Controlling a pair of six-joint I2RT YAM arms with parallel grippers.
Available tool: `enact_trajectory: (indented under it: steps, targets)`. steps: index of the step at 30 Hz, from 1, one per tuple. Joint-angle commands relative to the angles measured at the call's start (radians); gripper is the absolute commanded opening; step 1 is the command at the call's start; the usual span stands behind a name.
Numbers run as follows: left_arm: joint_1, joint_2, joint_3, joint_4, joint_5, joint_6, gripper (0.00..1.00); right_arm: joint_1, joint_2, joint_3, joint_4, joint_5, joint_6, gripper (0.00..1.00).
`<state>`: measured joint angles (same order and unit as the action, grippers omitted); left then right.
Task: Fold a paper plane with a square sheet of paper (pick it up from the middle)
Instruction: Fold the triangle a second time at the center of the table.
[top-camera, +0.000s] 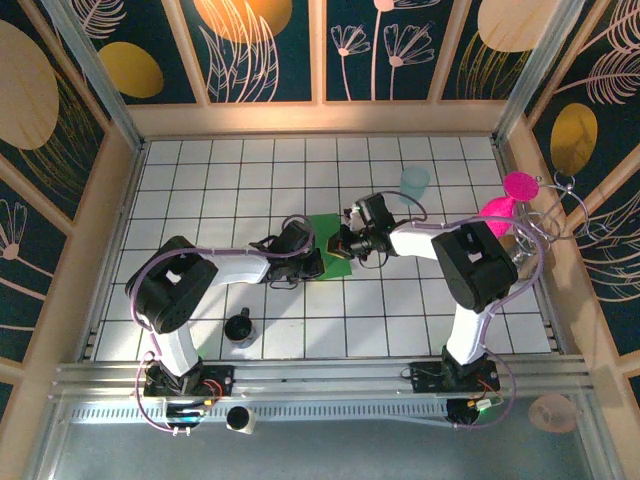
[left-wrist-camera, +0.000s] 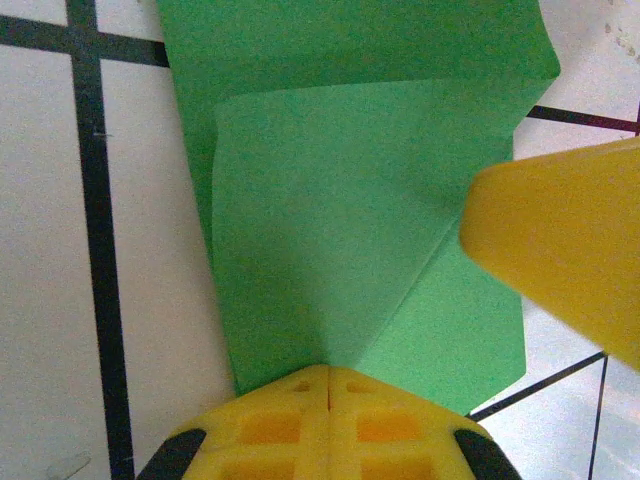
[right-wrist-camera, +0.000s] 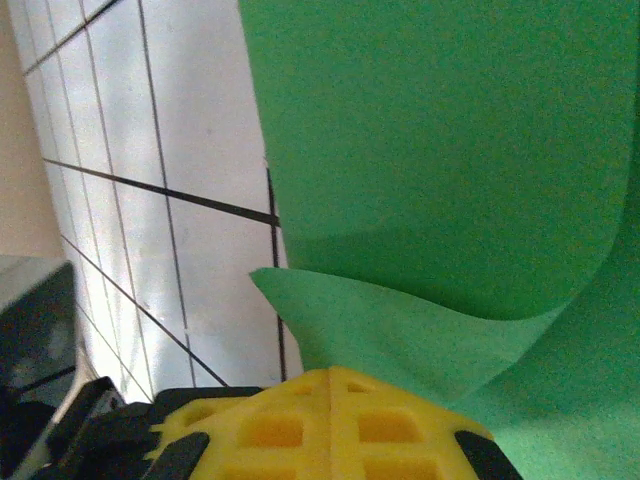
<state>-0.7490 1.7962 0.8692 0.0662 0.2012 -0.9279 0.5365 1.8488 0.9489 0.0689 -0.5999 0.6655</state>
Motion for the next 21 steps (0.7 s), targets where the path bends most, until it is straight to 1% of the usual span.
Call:
enact_trajectory:
  steps: [1, 5, 12, 19, 21]
  targets:
    - [-0.003, -0.003, -0.018, -0.05, 0.0, 0.014, 0.0, 0.005, 0.039, 0.015, -0.045, -0.01, -0.041, 0.03]
    - [-0.002, -0.01, -0.016, -0.052, 0.003, 0.015, 0.0, 0.005, 0.067, 0.032, -0.071, 0.012, -0.051, 0.03]
    - [-0.003, -0.037, -0.019, -0.085, 0.029, 0.052, 0.0, 0.002, 0.096, 0.037, -0.137, 0.094, -0.064, 0.01]
    - [-0.004, -0.058, -0.042, -0.205, 0.053, 0.139, 0.0, -0.003, 0.122, 0.036, -0.172, 0.127, -0.061, 0.01]
    - [-0.004, -0.071, -0.041, -0.247, 0.044, 0.166, 0.0, -0.004, 0.125, 0.036, -0.172, 0.13, -0.057, 0.01]
